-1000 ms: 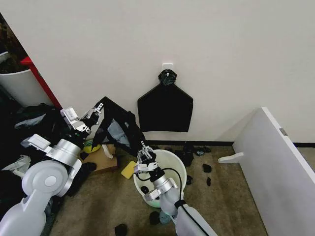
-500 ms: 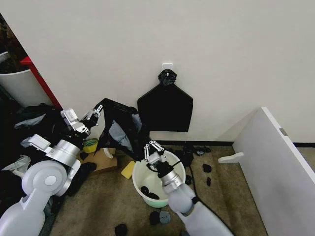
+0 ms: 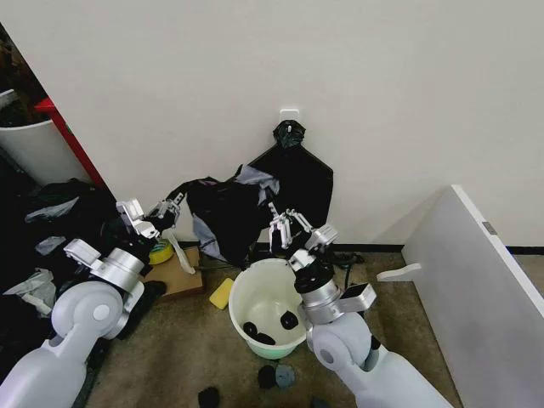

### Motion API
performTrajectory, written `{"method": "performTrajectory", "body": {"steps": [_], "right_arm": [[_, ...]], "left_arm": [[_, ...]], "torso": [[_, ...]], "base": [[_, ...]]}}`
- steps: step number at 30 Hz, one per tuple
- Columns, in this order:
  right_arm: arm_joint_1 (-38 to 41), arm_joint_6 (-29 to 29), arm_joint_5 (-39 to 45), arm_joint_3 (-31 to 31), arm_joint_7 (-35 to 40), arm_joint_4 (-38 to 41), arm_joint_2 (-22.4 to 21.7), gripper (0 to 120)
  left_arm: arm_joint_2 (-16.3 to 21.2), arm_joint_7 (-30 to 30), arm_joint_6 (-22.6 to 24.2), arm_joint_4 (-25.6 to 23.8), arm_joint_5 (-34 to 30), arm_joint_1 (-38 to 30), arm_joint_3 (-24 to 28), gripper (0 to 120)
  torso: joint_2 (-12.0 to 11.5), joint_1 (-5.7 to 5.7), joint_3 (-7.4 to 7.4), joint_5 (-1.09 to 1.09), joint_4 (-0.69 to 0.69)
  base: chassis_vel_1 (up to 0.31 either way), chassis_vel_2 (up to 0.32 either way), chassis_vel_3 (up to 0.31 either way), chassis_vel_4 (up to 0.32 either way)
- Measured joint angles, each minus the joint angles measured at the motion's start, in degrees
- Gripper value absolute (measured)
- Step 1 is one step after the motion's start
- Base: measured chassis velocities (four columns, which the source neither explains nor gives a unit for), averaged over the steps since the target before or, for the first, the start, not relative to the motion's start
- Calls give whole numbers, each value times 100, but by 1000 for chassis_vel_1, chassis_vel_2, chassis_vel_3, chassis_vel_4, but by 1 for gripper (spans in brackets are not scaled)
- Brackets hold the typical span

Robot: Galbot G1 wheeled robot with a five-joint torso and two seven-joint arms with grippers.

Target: Place the garbage bag over the trash bin.

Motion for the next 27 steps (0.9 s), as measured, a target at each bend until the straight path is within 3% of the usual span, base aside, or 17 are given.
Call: {"method": "performTrajectory", "body": {"steps": [9, 15, 19, 23, 27], "right_arm": [[93, -193, 108, 50, 269, 167, 28, 0], [46, -188, -185, 241, 372, 139, 16, 0], [40, -170, -336, 298, 410, 57, 24, 0], [50, -160, -453, 298, 410, 19, 47, 0], [44, -140, -528, 298, 401, 15, 47, 0]], "left_arm": [[-64, 150, 108, -278, 23, 527, -152, 55], [-463, -819, 1016, -1310, -1167, 1119, -112, 83], [-617, -1275, 1311, -1785, -1392, 1483, 58, 95], [-706, -1665, 1537, -1929, -1368, 1787, 243, 100], [-795, -2012, 1633, -1634, -1267, 1768, 318, 100]], "torso": [[0, 0, 0, 0, 0], [0, 0, 0, 1, -1], [0, 0, 0, 1, 0], [0, 0, -1, 0, 2], [0, -1, 0, -1, 0]], "base": [[0, 0, 0, 0], [0, 0, 0, 0], [0, 0, 0, 0], [0, 0, 0, 0], [0, 0, 0, 0]]}}
